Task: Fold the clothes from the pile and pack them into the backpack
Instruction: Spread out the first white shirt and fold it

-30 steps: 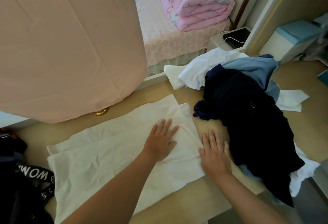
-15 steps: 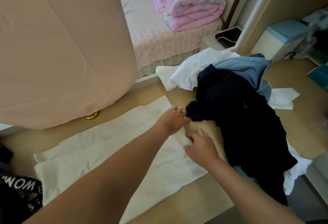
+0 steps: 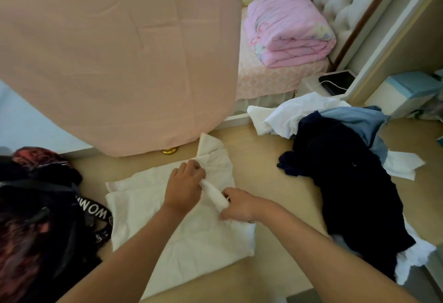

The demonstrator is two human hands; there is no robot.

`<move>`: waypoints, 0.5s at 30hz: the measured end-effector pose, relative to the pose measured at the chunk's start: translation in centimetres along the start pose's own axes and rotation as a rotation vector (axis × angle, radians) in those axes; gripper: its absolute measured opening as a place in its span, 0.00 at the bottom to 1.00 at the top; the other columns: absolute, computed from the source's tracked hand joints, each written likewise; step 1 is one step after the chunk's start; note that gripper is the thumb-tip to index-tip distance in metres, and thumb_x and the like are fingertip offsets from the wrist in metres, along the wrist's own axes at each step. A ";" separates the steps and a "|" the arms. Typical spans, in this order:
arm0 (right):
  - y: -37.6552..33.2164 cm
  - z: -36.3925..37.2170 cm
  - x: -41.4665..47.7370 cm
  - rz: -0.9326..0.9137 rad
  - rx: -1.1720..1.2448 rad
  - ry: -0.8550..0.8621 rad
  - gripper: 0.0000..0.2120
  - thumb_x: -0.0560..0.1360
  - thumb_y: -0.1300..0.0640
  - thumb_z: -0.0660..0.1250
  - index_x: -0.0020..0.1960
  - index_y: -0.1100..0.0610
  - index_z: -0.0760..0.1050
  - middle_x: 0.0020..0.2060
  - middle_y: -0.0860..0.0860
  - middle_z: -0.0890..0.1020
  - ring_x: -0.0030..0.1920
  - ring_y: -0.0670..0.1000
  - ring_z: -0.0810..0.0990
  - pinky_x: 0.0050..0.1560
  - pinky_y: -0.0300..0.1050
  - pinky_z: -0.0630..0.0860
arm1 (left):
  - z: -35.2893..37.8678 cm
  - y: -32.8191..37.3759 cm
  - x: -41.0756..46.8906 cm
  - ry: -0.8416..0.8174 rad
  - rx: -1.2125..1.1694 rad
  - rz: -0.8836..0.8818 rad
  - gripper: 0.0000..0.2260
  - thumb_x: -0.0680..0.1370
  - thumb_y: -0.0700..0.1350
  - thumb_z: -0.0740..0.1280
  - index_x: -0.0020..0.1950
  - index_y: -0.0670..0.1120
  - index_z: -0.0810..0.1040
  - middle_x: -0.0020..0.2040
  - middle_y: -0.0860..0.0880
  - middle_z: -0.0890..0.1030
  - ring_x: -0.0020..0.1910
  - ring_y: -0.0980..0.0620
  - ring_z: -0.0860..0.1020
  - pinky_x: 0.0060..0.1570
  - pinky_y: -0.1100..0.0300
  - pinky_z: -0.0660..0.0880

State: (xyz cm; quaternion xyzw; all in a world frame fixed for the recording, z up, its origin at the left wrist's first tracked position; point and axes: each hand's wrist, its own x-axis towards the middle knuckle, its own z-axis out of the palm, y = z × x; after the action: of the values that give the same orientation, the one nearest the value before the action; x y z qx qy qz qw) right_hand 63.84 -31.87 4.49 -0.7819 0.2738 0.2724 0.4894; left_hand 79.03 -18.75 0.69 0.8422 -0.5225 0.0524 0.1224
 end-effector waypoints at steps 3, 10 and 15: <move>-1.7 3.6 0.8 0.050 0.128 -0.184 0.24 0.76 0.51 0.71 0.69 0.53 0.72 0.54 0.51 0.80 0.45 0.50 0.81 0.39 0.43 0.80 | 1.1 -3.3 -6.3 -0.198 -0.056 -0.322 0.15 0.69 0.35 0.69 0.51 0.51 0.80 0.55 0.47 0.75 0.47 0.45 0.77 0.41 0.54 0.74; 1.5 5.5 3.1 -0.115 -0.431 0.335 0.19 0.77 0.57 0.62 0.67 0.48 0.74 0.66 0.50 0.74 0.66 0.53 0.71 0.63 0.45 0.70 | 2.0 -2.9 -9.1 -0.285 -0.625 -0.823 0.22 0.78 0.46 0.66 0.70 0.46 0.66 0.55 0.45 0.77 0.55 0.44 0.78 0.52 0.54 0.74; 3.3 6.9 3.7 -0.183 -0.678 0.250 0.41 0.75 0.47 0.69 0.80 0.46 0.50 0.80 0.50 0.44 0.80 0.52 0.42 0.76 0.55 0.52 | 2.6 -1.4 -7.3 -0.259 -0.834 -0.925 0.24 0.75 0.42 0.71 0.68 0.45 0.66 0.44 0.48 0.80 0.46 0.47 0.80 0.47 0.57 0.74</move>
State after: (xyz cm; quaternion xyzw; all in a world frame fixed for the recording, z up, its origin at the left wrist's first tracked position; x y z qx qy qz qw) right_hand 63.01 -27.43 -2.66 -0.9480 0.1550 0.2051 0.1878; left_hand 76.88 -12.51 -3.59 0.8619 -0.0920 -0.3160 0.3858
